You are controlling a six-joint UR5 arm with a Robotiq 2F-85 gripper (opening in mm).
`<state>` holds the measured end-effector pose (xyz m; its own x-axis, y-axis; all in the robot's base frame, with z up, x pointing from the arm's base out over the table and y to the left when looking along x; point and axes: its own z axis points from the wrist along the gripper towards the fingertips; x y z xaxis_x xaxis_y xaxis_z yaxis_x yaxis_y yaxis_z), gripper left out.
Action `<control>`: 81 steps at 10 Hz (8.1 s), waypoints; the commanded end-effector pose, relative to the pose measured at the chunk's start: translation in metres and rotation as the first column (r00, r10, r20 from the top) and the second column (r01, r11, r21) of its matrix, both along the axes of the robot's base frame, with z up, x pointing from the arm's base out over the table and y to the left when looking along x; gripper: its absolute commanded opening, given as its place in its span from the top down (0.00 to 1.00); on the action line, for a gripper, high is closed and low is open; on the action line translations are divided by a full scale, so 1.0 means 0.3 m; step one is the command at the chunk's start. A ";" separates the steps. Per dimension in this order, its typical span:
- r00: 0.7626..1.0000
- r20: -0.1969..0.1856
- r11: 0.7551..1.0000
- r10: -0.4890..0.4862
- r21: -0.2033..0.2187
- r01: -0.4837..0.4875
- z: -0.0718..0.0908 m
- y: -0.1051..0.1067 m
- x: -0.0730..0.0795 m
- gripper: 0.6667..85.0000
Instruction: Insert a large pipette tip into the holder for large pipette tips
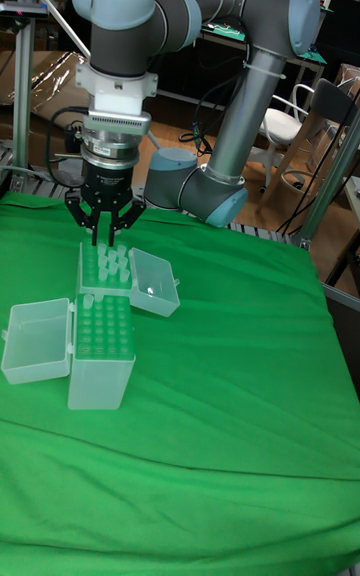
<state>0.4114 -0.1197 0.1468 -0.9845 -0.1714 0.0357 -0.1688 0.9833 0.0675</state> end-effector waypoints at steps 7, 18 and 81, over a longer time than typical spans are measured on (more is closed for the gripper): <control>1.000 0.019 1.000 -0.003 0.014 0.003 -0.029 0.013 0.004 0.67; 1.000 0.024 0.999 0.002 0.051 -0.003 -0.017 0.048 0.012 0.66; 0.998 -0.002 0.997 0.067 -0.040 -0.067 0.705 0.113 0.186 1.00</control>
